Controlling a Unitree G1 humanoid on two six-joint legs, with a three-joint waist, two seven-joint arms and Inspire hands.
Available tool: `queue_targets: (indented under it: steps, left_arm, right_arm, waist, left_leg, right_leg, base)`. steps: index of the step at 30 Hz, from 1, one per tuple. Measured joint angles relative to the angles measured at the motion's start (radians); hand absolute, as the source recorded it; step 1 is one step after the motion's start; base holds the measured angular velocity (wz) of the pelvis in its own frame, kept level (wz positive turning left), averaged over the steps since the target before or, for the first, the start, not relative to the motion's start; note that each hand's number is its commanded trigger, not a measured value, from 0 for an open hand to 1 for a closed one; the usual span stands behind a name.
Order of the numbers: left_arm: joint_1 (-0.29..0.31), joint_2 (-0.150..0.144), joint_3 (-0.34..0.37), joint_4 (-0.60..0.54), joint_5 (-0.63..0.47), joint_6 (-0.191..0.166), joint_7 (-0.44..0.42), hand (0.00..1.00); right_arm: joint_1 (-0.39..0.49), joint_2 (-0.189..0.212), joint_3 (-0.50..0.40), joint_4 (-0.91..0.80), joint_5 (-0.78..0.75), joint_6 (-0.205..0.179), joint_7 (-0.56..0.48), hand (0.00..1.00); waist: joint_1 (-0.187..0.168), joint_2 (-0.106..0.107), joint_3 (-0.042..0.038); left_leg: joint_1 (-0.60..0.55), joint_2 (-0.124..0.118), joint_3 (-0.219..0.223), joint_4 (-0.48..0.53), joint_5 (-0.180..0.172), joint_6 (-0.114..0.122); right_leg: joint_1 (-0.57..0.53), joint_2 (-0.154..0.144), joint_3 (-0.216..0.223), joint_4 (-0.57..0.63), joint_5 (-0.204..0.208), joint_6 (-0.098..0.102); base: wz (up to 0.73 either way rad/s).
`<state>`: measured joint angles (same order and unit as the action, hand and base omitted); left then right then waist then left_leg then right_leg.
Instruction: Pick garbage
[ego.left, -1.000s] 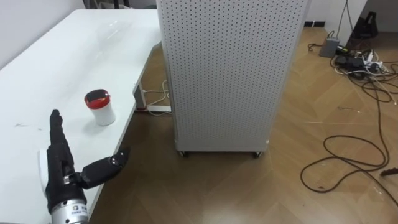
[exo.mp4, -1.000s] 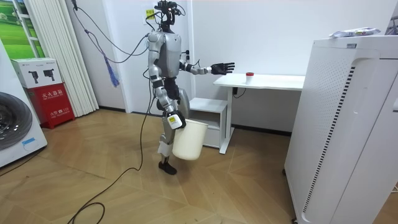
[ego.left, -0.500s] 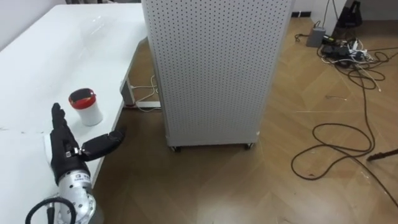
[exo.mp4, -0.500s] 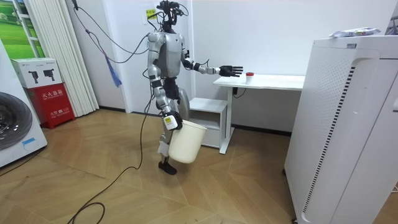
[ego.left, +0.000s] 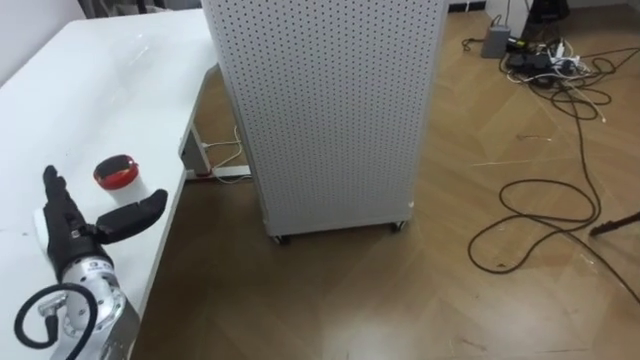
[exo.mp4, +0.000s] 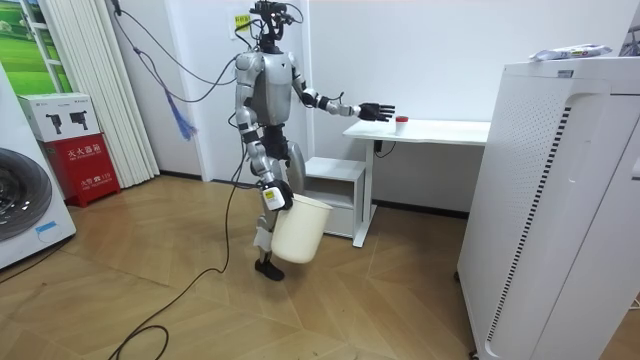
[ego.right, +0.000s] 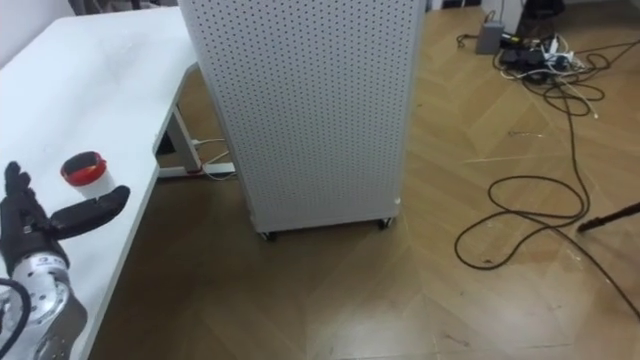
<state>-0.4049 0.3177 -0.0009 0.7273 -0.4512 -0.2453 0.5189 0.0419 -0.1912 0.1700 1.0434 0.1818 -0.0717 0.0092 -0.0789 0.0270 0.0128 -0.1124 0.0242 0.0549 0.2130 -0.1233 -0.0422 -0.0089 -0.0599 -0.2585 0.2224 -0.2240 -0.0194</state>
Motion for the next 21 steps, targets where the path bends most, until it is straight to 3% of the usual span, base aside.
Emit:
queue_targets:
  steps: [8,17,21]
  left_arm:
    - [-0.048,0.012,0.000,0.052,-0.051,0.001,-0.010,0.00]
    - [-0.055,0.012,0.000,0.071,-0.049,0.007,-0.031,0.00]
    - [-0.087,0.012,0.010,0.113,-0.048,0.027,-0.051,0.00]
  right_arm:
    - [-0.006,0.000,0.015,0.000,-0.001,0.000,-0.021,1.00]
    - [-0.010,0.002,0.045,-0.024,-0.031,0.000,-0.022,1.00]
    - [-0.009,0.004,0.045,-0.039,-0.031,0.003,-0.020,1.00]
  waist:
    - [-0.001,0.000,0.0010]
    - [-0.001,-0.008,0.0075]
    - [-0.001,-0.010,0.0084]
  left_leg:
    - [-0.014,0.000,0.000,0.003,-0.003,0.005]
    - [-0.018,-0.001,0.004,0.004,-0.004,0.006]
    - [-0.033,-0.001,0.005,0.006,-0.004,0.006]
  right_leg:
    - [-0.013,-0.001,0.005,0.000,0.004,0.005]
    - [-0.021,-0.002,0.012,0.001,0.004,0.006]
    - [-0.035,-0.002,0.011,0.004,0.004,0.006]
  base:
    - [-0.02]
    - [-0.01]
    - [0.00]
